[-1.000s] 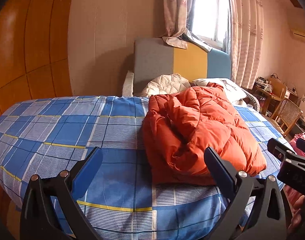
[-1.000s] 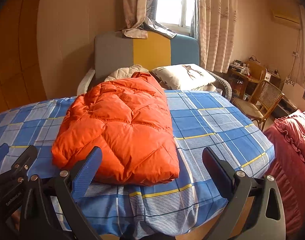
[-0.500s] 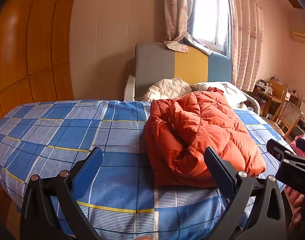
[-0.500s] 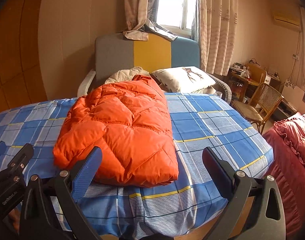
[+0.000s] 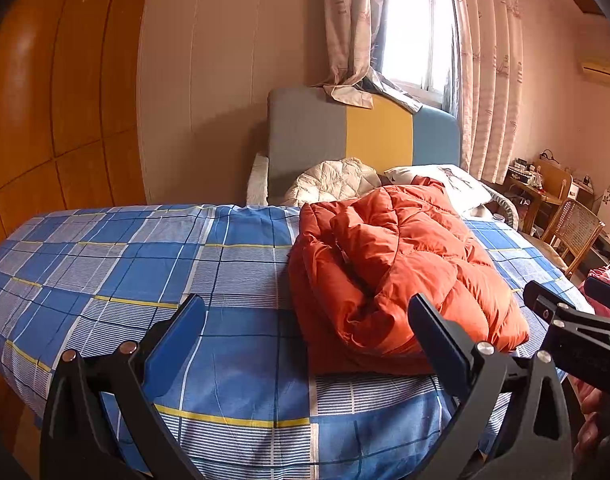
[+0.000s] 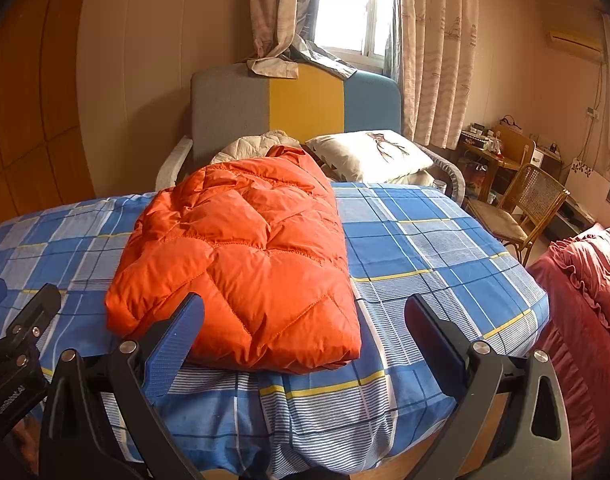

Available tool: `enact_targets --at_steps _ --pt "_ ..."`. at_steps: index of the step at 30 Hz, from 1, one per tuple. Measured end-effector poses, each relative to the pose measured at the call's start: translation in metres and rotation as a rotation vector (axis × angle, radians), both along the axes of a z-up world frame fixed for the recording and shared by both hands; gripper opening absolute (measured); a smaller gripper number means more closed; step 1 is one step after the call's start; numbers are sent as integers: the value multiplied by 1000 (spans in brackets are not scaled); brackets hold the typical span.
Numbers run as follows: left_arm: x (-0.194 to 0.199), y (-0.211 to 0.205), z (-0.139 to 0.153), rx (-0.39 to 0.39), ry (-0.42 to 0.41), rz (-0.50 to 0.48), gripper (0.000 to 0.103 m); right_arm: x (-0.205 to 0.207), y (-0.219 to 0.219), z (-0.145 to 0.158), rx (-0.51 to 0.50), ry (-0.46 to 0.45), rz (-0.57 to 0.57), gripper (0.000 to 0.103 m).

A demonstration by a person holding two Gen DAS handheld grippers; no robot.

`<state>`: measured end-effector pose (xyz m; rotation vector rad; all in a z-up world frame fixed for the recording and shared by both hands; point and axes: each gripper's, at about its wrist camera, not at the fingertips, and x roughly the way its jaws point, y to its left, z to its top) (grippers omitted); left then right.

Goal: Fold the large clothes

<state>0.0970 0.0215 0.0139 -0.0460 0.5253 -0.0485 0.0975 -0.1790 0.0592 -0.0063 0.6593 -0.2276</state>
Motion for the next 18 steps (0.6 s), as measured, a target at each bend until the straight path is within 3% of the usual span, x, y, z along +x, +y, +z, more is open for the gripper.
enact_targets --at_steps 18 --pt "8 -1 -15 22 50 11 101 3 -3 -7 12 17 -10 100"
